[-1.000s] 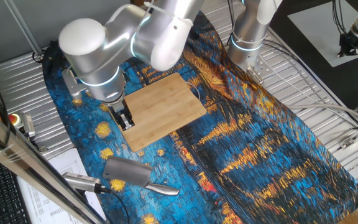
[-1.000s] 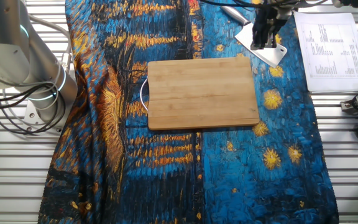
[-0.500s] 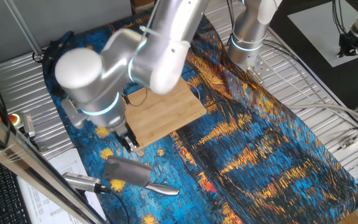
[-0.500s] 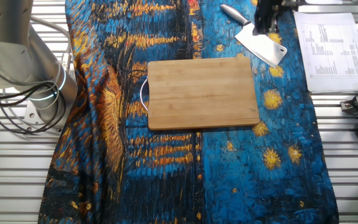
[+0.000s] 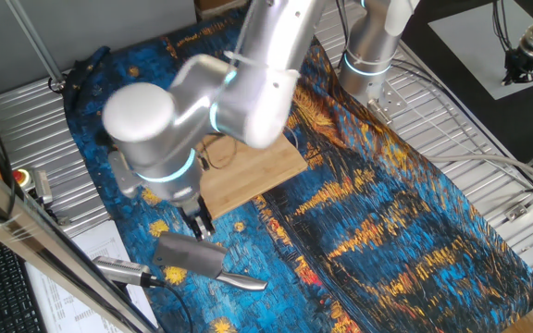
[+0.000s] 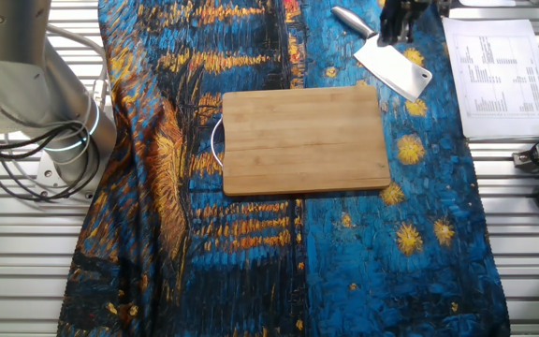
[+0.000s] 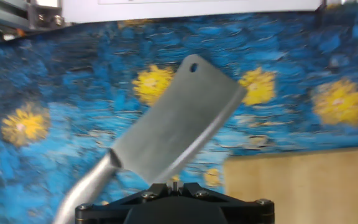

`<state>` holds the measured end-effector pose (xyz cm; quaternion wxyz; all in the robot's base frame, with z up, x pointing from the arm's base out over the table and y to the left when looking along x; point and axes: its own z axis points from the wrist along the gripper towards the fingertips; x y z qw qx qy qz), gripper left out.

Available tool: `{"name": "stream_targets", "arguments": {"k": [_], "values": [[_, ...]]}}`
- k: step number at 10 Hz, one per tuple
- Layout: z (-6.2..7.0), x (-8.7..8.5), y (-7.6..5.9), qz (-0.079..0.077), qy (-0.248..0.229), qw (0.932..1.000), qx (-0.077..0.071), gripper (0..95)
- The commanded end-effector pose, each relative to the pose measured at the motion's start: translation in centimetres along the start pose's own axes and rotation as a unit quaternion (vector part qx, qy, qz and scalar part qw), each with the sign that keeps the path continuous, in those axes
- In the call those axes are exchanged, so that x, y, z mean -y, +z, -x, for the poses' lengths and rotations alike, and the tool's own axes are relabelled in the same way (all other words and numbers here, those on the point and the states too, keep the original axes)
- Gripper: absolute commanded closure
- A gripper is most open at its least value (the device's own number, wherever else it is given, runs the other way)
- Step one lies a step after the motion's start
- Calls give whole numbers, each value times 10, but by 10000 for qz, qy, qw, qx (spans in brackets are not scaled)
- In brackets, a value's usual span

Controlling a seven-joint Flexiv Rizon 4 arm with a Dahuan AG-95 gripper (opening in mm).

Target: Put the knife on the cutting board

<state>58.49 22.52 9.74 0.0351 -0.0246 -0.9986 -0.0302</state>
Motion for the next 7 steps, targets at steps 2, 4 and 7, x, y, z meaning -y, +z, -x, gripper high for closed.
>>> {"name": "stream_targets", "arguments": {"k": [2, 4, 7], "values": [[0, -2, 0, -13, 33, 10000, -33, 950], [0, -2, 0, -10, 7, 9999, -113, 760], [0, -17, 10, 6, 258, 9996, -84, 760]]}}
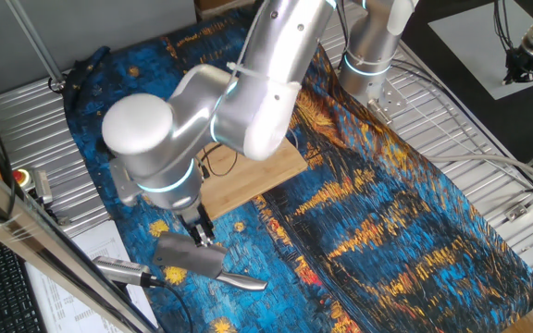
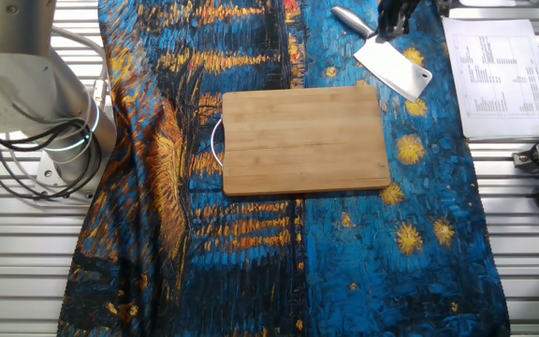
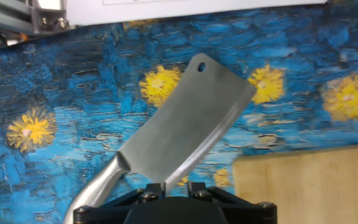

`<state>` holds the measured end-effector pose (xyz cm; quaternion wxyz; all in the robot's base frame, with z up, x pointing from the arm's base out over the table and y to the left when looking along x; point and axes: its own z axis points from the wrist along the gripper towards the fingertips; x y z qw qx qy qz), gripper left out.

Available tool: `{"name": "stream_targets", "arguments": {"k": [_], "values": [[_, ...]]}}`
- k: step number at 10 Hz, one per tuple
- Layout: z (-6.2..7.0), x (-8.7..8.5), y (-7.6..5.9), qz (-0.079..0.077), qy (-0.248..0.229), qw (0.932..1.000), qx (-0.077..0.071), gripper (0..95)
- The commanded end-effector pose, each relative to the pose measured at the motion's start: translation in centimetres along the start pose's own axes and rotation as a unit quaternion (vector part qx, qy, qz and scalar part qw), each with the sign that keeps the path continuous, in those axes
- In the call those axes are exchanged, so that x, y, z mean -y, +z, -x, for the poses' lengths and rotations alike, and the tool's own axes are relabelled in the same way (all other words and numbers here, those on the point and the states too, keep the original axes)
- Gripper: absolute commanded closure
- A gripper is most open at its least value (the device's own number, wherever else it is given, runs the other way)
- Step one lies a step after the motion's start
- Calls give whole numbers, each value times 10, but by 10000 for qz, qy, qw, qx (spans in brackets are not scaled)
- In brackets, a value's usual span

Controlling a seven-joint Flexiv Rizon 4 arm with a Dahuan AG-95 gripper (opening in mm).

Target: Put the knife on the cutting board

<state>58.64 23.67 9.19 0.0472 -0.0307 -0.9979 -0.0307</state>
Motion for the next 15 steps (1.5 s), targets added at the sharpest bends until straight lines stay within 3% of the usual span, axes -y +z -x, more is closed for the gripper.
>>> {"name": "stream_targets", "arguments": {"k": [1, 5, 6, 8, 9, 15], "values": [[-2, -11, 7, 6, 268, 9996, 38, 760], [-5, -25, 23, 69, 521, 9986, 78, 760], [-6, -29, 26, 71, 561, 9984, 99, 570], [-7, -37, 31, 120, 713, 9973, 96, 570], [-7, -41, 33, 225, 849, 9961, 80, 570], [-7, -45, 45, 227, 844, 9960, 159, 570]]}}
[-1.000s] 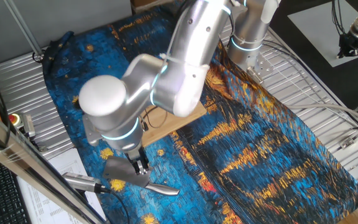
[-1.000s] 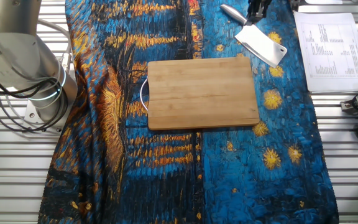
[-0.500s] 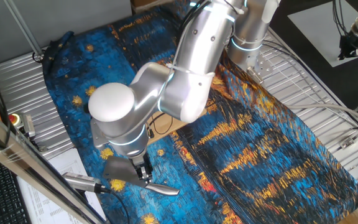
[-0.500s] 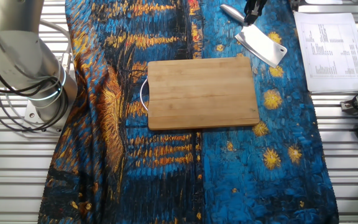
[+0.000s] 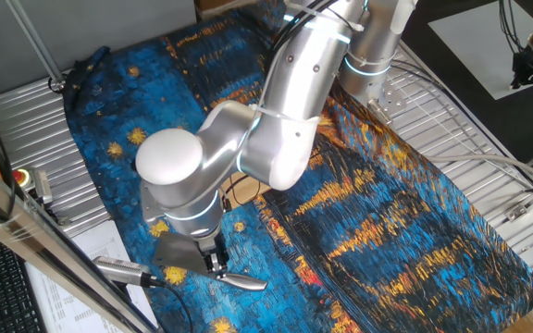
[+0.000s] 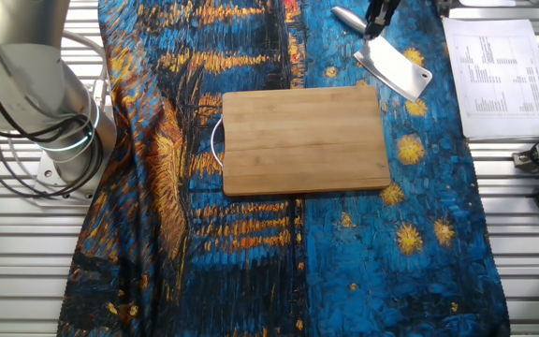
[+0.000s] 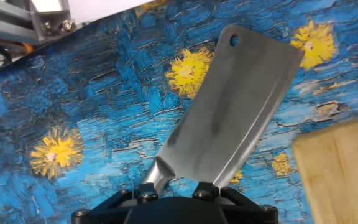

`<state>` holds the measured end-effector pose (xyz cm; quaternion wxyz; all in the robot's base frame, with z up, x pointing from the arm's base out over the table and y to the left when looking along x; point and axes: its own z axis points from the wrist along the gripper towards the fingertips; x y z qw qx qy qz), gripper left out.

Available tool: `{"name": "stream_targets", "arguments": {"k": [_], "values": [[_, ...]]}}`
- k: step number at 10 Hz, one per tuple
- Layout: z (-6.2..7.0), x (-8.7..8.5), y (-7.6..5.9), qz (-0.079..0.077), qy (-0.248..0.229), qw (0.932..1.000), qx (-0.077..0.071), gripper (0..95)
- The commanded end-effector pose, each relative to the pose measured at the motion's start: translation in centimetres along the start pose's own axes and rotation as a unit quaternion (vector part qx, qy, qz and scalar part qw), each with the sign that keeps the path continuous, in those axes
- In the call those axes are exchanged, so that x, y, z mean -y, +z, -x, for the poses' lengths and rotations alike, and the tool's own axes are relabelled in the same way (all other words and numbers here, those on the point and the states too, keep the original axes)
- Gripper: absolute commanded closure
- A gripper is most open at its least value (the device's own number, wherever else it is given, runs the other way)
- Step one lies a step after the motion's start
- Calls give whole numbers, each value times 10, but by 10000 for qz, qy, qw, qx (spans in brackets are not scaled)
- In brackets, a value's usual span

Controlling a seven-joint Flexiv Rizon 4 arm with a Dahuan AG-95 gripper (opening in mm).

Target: Put the knife on the cutting board

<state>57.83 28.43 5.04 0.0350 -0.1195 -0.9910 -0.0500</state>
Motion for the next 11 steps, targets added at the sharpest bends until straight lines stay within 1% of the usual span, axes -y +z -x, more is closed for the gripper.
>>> {"name": "stream_targets", "arguments": {"k": [1, 2, 3, 4, 5, 6, 7, 8, 9, 10, 11], "values": [[0, 0, 0, -11, -17, 10000, 32, 570], [0, 0, 0, -40, -165, 9998, -102, 570], [0, 0, 0, -53, -343, 9993, -161, 570], [0, 0, 0, -55, -511, 9985, -178, 570], [0, 0, 0, -45, -568, 9982, -180, 570], [0, 0, 0, 5, -529, 9985, -148, 570], [0, -3, 2, 70, -397, 9991, -128, 570], [0, -8, 5, 95, -289, 9995, -129, 570], [-1, -9, 6, 93, -273, 9995, -121, 570], [-1, -14, 10, 105, -214, 9997, -74, 570], [-1, -19, 13, 119, -161, 9998, 10, 570]]}}
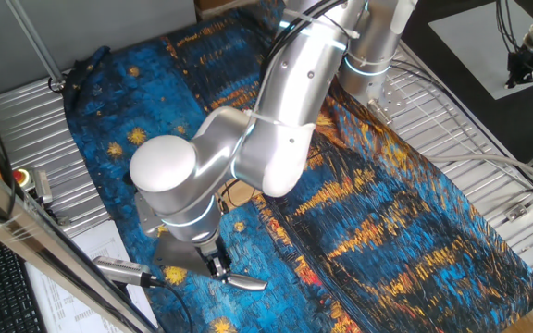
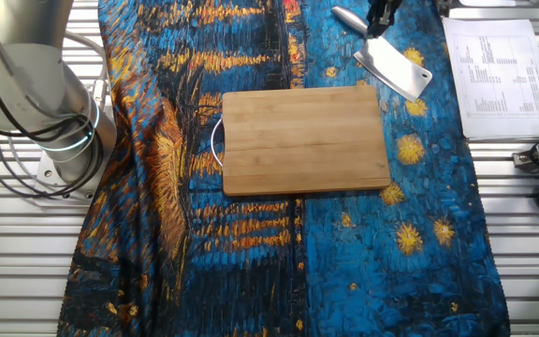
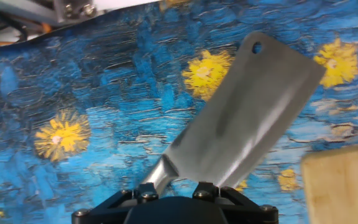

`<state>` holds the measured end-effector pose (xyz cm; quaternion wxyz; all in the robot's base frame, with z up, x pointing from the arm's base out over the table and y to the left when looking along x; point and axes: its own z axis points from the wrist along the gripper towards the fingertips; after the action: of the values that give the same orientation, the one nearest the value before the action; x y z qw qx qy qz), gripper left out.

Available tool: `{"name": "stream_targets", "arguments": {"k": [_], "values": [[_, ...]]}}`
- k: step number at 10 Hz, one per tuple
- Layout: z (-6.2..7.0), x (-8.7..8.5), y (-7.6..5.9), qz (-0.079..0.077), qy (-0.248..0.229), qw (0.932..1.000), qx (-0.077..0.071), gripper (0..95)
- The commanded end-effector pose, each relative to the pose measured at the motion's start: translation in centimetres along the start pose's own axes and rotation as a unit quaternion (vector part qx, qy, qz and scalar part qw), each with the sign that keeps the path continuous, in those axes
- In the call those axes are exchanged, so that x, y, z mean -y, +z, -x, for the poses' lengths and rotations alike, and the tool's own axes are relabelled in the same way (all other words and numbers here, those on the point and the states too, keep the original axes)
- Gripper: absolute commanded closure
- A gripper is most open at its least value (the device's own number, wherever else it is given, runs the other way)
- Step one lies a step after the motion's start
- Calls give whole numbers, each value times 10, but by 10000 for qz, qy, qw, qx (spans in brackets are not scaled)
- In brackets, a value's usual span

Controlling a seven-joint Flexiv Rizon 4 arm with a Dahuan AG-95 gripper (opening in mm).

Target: Put the knife on the cutting board

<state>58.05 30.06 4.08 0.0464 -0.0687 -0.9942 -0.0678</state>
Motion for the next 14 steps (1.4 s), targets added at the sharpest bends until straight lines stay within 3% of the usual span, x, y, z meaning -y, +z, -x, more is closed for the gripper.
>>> {"name": "stream_targets", "arguments": {"k": [1, 8, 14], "values": [[0, -5, 4, -31, 407, 9989, 215, 570], [2, -8, 13, -23, 546, 9978, 365, 570], [5, -11, 18, -83, 575, 9976, 370, 570]]}}
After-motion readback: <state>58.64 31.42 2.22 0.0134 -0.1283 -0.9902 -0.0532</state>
